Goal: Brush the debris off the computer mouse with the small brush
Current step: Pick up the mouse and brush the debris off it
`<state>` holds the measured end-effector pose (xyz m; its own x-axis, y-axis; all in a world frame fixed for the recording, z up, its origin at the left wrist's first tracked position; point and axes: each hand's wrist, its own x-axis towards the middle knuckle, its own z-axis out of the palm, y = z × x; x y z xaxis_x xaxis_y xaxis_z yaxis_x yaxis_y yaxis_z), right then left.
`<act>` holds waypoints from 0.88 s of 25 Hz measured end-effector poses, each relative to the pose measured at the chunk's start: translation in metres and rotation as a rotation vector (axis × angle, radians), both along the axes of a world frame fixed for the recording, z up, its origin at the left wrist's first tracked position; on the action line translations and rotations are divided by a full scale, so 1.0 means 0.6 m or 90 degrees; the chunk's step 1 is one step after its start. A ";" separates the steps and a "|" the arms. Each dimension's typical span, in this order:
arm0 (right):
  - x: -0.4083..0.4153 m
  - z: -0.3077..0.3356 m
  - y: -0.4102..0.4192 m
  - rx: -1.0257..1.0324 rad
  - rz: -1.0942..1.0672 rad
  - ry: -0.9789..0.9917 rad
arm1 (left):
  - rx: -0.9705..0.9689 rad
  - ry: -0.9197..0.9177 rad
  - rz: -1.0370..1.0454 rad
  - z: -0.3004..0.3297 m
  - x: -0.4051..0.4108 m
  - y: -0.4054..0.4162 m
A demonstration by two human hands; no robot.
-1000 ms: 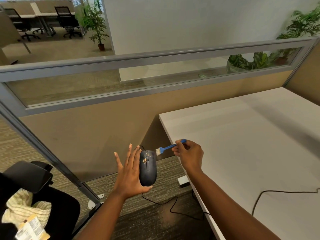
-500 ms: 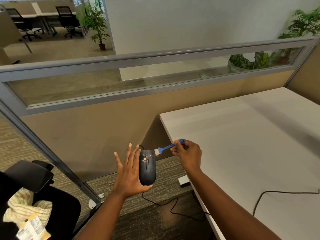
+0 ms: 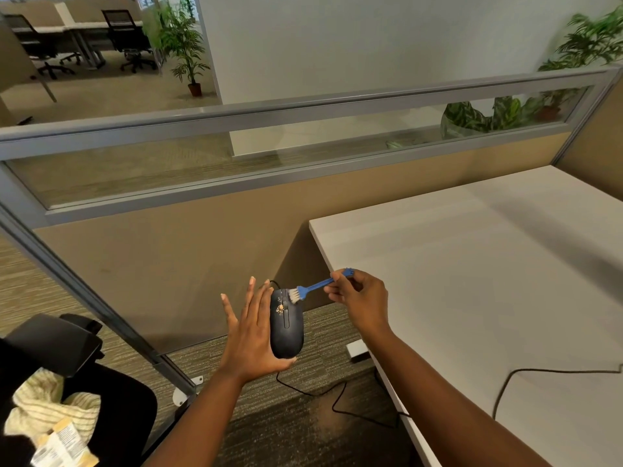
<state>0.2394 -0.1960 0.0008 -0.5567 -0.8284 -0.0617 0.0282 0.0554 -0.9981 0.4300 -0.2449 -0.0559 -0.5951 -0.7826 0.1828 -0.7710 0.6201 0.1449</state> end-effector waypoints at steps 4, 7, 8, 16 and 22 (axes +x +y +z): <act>-0.001 -0.003 -0.003 0.015 -0.042 0.061 | -0.005 0.011 -0.008 0.002 0.001 0.000; 0.001 0.006 -0.008 -0.011 -0.027 0.023 | -0.002 0.002 -0.012 0.004 0.001 0.000; 0.005 0.009 -0.012 -0.012 -0.008 0.003 | -0.003 -0.003 -0.016 0.004 0.000 0.001; 0.012 0.008 -0.014 -0.001 -0.053 0.047 | 0.007 -0.017 -0.015 0.005 0.002 0.004; 0.029 0.007 -0.014 -0.014 0.027 0.048 | 0.005 -0.020 -0.016 0.007 -0.002 0.006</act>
<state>0.2571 -0.2043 0.0051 -0.5229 -0.8524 -0.0023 -0.0497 0.0332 -0.9982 0.4289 -0.2413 -0.0515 -0.6200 -0.7687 0.1569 -0.7595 0.6383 0.1256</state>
